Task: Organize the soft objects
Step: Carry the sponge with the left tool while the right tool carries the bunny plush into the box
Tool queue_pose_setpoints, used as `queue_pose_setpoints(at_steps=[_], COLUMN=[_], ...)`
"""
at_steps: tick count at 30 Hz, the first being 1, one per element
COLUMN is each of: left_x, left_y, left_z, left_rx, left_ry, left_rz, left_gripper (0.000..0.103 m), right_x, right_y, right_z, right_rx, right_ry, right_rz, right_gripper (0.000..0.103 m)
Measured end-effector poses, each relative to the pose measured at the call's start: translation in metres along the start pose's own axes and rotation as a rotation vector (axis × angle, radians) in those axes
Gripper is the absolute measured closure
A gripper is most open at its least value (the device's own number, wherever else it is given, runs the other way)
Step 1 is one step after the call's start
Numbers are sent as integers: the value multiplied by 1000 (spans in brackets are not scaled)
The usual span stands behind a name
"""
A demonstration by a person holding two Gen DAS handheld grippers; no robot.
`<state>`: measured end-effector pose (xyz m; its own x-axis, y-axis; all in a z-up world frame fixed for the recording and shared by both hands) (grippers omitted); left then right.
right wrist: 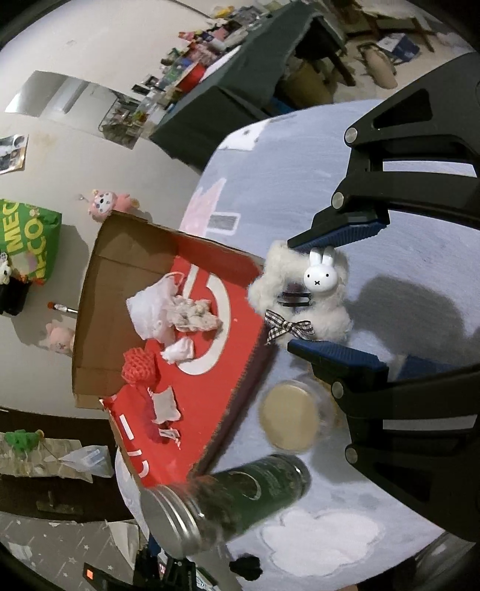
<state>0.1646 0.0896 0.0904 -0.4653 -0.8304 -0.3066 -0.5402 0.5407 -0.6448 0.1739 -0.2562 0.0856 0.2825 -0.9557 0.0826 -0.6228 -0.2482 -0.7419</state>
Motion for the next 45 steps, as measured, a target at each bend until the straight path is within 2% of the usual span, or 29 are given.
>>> queue_pose_setpoints(at_steps=[5, 10, 16, 21, 26, 31, 37, 45], left_x=[-3, -5, -3, -3, -4, 1, 9, 6], left_y=[-21, -41, -57, -63, -65, -68, -71, -75], left_z=[9, 29, 64, 88, 105, 111, 126, 131], left_rx=[9, -21, -128, -213, -279, -300, -355, -356], left_ry=[38, 97, 137, 117, 116, 107, 97, 88], left_rz=[-9, -51, -77, -64, -60, -36, 7, 14], left_gripper=[67, 67, 67, 67, 67, 67, 66, 62], right_x=[1, -1, -5, -9, -14, -21, -25, -31], right_y=[-22, -45, -64, -74, -80, -79, -81, -78], right_z=[6, 20, 50, 73, 91, 104, 115, 121], right_rx=[5, -23, -116, -223, -323, -406, -430, -438], right_ry=[-36, -110, -168, -181, -155, -130, -61, -11], right_rz=[-4, 15, 47, 56, 40, 13, -27, -91], right_gripper=[57, 57, 57, 57, 57, 57, 56, 55])
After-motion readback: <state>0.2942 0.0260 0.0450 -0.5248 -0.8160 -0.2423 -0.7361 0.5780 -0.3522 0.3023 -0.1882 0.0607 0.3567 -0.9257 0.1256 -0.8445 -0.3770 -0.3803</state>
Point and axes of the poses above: each gripper's, at about its wrist camera, not at the fingertips, and z roughly the way its jaws point, x to its right, y to its underside, the point moved 1 cm from there along z, roughly the way its jaws point, and after that the axes turned 9 degrees about z, right-handed, at the moved point
